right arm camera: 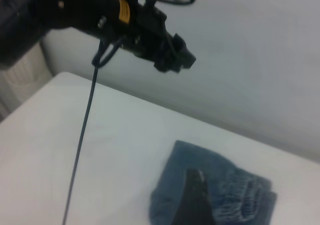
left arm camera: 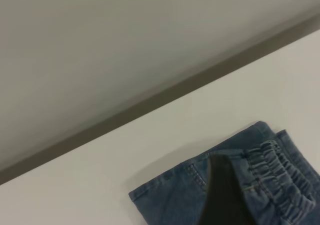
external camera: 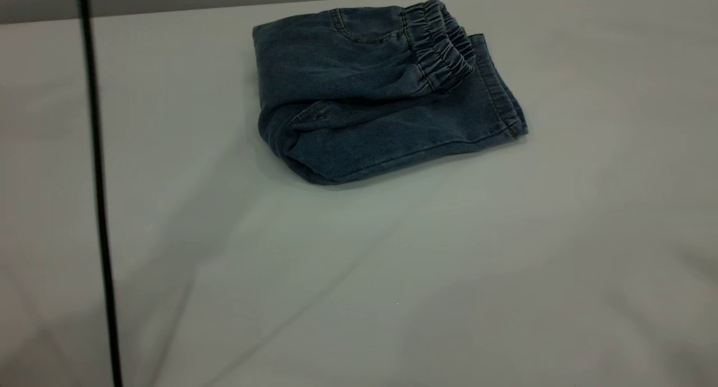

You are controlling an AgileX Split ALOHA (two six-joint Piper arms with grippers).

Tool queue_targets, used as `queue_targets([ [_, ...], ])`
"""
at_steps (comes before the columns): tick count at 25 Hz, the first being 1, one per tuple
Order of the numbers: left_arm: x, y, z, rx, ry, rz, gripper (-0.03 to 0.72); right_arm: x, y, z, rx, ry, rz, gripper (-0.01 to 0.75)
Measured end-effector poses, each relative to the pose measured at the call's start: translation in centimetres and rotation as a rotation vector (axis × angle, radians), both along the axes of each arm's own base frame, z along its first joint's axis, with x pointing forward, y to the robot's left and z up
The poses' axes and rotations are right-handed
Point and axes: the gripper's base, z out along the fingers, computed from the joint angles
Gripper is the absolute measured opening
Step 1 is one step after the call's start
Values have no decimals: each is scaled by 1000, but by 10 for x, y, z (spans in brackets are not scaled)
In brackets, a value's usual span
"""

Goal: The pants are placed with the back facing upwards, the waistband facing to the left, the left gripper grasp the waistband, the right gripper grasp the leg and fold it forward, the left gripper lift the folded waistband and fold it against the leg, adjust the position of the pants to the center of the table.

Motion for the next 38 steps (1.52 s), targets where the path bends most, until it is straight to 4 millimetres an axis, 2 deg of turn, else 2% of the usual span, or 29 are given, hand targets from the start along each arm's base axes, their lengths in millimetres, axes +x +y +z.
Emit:
queue_targets([
  [4,-28,16,28,-15,-24,-2,413,-16,-2,-11,19,24,25,498],
  [8,-59,32,43,-20,-17,-6,413,-29,-4,-29,26,69,42,498],
  [15,-122,65,48,-14,33,-18,413,-53,-5,-64,48,140,104,498],
  [24,-211,113,30,-6,74,-30,413,-84,-13,-103,75,193,106,498],
  [33,-286,155,11,-36,18,-31,413,-76,-9,-147,18,298,138,498],
  [38,-315,171,-12,-38,14,-34,413,-90,-6,-165,-5,250,266,498],
])
